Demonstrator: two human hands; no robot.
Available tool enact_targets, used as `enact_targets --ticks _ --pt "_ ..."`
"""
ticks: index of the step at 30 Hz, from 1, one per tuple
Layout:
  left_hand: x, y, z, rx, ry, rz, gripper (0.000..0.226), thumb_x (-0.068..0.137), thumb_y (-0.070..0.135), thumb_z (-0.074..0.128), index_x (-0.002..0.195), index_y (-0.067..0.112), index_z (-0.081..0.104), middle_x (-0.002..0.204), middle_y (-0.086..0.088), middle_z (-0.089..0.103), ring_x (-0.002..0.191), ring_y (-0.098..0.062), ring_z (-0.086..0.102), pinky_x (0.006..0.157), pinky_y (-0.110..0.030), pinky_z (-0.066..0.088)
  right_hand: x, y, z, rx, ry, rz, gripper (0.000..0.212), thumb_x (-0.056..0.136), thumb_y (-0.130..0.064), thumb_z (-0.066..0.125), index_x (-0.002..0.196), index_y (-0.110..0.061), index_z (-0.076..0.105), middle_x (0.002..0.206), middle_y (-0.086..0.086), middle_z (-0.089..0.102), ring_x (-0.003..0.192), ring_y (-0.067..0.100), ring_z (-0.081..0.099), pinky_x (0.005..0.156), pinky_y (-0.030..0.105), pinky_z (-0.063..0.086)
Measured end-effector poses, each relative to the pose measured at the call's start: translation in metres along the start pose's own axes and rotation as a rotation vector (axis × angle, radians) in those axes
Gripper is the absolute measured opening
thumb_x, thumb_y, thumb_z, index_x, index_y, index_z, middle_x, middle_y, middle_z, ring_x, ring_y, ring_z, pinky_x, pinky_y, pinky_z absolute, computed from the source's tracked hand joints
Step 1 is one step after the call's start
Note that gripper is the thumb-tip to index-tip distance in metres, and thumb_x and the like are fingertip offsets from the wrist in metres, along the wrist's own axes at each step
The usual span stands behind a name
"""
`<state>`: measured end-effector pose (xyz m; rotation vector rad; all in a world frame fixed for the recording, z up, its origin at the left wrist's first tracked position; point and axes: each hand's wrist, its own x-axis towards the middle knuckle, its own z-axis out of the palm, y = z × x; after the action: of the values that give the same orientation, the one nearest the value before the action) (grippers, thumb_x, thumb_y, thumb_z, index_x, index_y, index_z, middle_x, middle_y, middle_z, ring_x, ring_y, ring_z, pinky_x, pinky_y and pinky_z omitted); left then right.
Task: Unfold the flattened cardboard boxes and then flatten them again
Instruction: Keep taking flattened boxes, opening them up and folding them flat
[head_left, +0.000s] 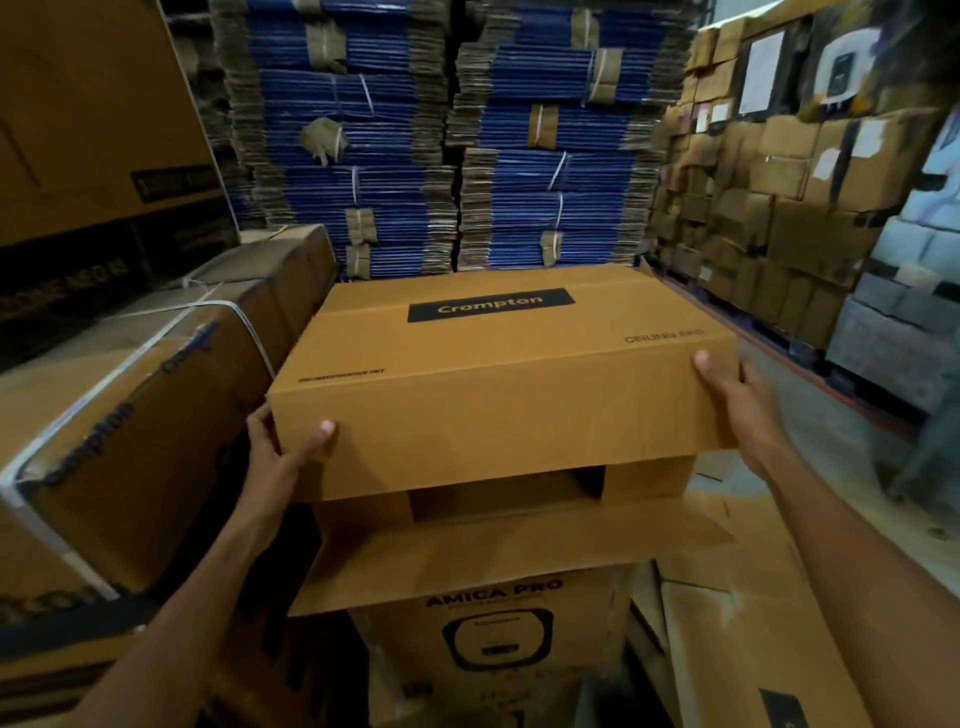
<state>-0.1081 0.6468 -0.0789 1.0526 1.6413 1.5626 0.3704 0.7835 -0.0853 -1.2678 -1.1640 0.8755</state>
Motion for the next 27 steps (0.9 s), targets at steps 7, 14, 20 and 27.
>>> enact_targets --ticks 7,14,20,27 --pt "-0.030 -0.044 0.003 0.103 -0.071 -0.272 0.121 0.057 0.075 0.082 0.156 0.026 0.033 0.153 -0.004 0.048 0.137 -0.030 0.047 0.118 -0.054 0.033 -0.048 0.047 0.015 -0.031 -0.124 0.205 0.087 0.085 -0.081 0.049 0.150 -0.023 0.044 0.148 -0.001 0.050 0.134 0.025 0.048 0.114 0.051 0.036" --pt "0.001 0.078 -0.007 0.467 -0.061 0.012 0.085 0.079 0.073 0.066 0.150 0.030 0.045 0.140 -0.003 0.060 0.111 -0.026 0.062 0.099 -0.042 0.047 -0.012 -0.073 0.015 -0.371 -0.078 0.091 0.097 0.073 -0.092 0.045 0.147 -0.030 0.046 0.148 0.005 0.051 0.130 0.033 0.050 0.108 0.055 0.037" --pt "0.020 0.145 -0.002 0.901 -0.245 -0.042 0.098 0.090 0.063 0.058 0.160 0.041 -0.007 0.150 -0.016 0.050 0.119 -0.033 0.059 0.105 -0.046 0.044 0.026 -0.149 0.013 -0.895 -0.492 0.184 0.104 0.076 -0.077 0.056 0.156 -0.016 0.030 0.157 0.015 0.037 0.138 0.039 0.042 0.112 0.054 0.036" --pt "0.040 0.136 -0.003 1.132 -0.390 -0.143 0.111 0.093 0.062 0.056 0.149 0.037 -0.037 0.151 -0.016 0.050 0.107 -0.027 0.061 0.086 -0.040 0.053 -0.049 -0.171 0.067 -1.073 -0.775 -0.323 0.090 0.080 -0.082 0.025 0.156 -0.033 0.031 0.162 0.001 0.033 0.145 0.024 0.035 0.114 0.046 0.033"
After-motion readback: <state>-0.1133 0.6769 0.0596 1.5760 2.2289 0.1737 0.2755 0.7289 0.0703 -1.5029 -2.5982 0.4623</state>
